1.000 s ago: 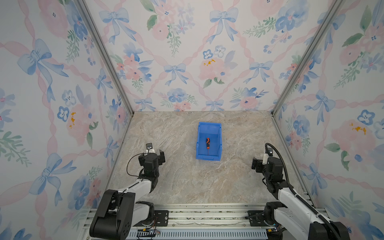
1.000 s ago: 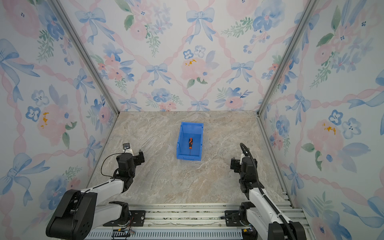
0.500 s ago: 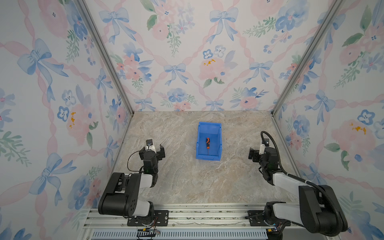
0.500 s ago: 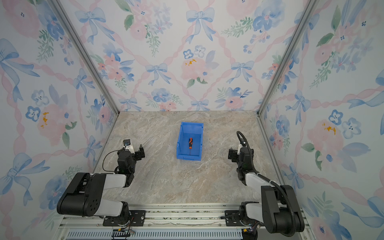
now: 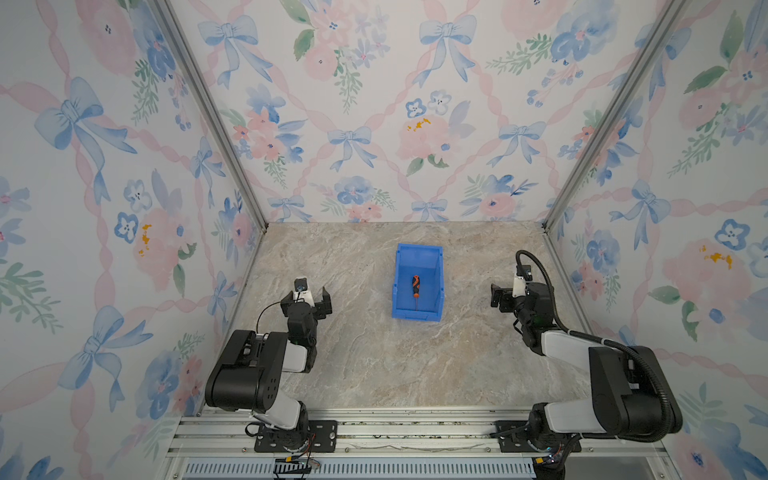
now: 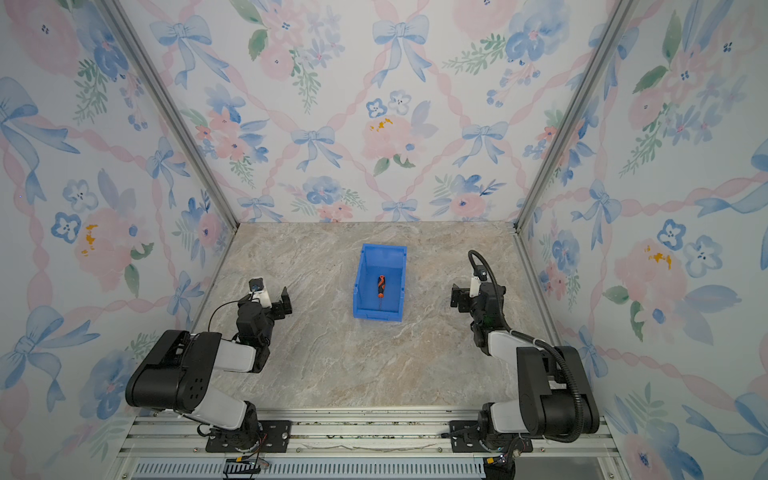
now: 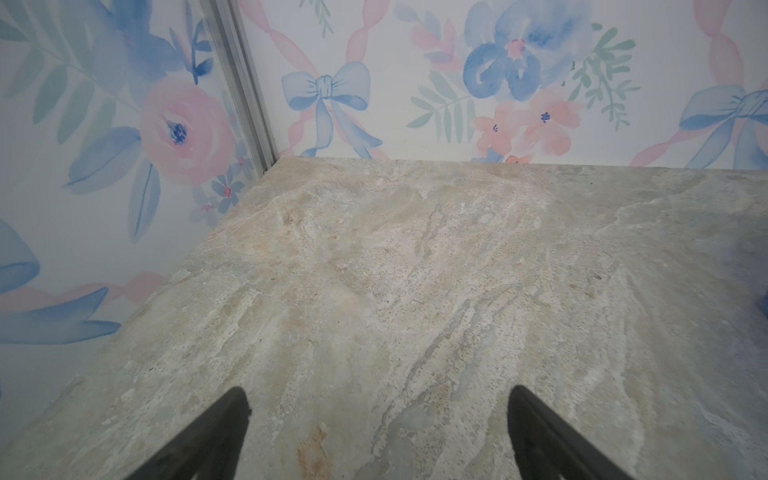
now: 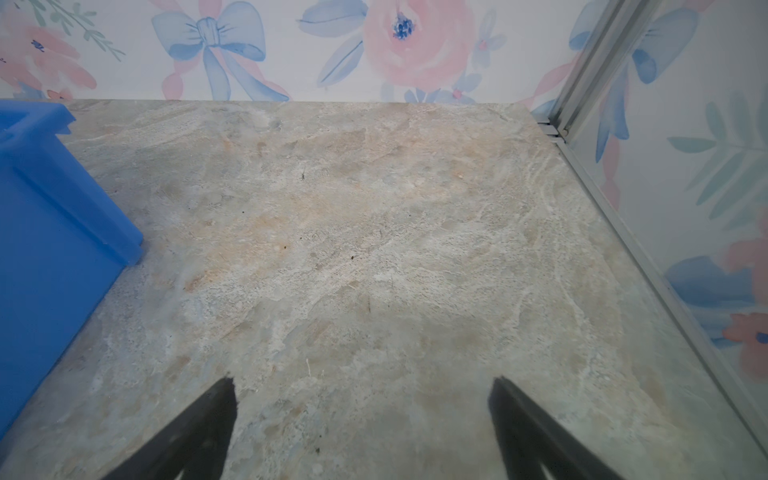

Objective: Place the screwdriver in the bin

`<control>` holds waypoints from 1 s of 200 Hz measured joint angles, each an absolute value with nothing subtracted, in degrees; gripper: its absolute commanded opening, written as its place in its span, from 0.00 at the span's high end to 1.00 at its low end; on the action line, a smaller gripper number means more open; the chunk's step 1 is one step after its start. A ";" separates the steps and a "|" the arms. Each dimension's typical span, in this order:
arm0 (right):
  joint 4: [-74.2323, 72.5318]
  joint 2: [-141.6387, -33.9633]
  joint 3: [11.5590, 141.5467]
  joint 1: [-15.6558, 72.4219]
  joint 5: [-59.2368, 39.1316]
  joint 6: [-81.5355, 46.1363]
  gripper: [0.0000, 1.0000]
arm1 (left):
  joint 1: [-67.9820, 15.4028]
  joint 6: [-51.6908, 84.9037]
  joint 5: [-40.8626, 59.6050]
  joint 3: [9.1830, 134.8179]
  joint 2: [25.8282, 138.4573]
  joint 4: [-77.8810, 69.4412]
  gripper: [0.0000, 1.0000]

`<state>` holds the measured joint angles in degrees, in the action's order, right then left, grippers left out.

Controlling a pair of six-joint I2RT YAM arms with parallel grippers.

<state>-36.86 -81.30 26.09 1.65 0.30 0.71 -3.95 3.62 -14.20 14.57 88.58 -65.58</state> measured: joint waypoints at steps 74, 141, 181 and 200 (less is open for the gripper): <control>-45.74 -87.77 24.16 1.58 0.43 0.45 0.03 | -3.90 3.38 -13.78 14.33 88.75 -67.70 0.02; -48.56 -88.23 23.68 2.44 3.99 0.45 0.03 | -3.92 3.38 -13.78 14.31 88.79 -67.70 0.03; -49.15 -88.25 23.53 2.81 6.24 0.47 0.03 | -3.92 3.38 -13.80 14.31 88.79 -67.70 0.02; -49.15 -88.25 23.53 2.81 6.50 0.45 0.03 | -3.92 3.38 -13.80 14.31 88.79 -67.70 0.02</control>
